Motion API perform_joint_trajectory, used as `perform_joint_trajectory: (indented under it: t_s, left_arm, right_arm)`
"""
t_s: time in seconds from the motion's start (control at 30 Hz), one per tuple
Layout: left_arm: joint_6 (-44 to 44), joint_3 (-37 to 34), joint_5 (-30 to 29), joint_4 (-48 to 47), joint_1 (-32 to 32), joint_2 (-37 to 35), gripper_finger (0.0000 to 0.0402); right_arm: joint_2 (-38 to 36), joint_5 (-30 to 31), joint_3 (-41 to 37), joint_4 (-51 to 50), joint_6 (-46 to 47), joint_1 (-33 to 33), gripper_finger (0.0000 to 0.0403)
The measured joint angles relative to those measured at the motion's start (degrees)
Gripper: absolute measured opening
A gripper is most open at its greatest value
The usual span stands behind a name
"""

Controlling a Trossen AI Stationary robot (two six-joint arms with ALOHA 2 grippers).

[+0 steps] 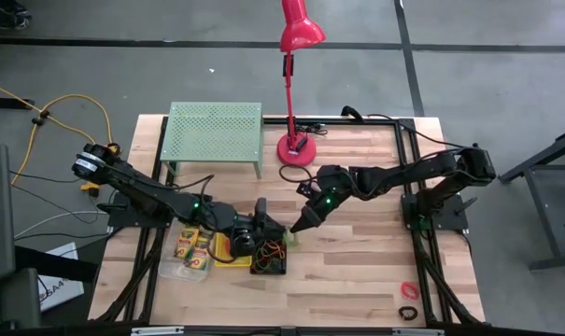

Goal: Pick & Place Office Desk Supplies
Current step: Put the green spring keychain into the yellow bin

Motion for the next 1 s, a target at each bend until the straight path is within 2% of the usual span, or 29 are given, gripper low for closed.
perform_joint_trajectory:
  t_s: [0.63,1.0]
  left_arm:
    - [1.8,0.0,0.1,1.7,0.0,0.0,0.0113]
    - [1.8,0.0,0.1,1.7,0.0,0.0,0.0065]
  right_arm:
    - [0.0,0.2,0.0,4.1,3.0,-0.5,0.0025]
    - [0.0,0.4,0.0,4.1,2.8,-0.5,0.0025]
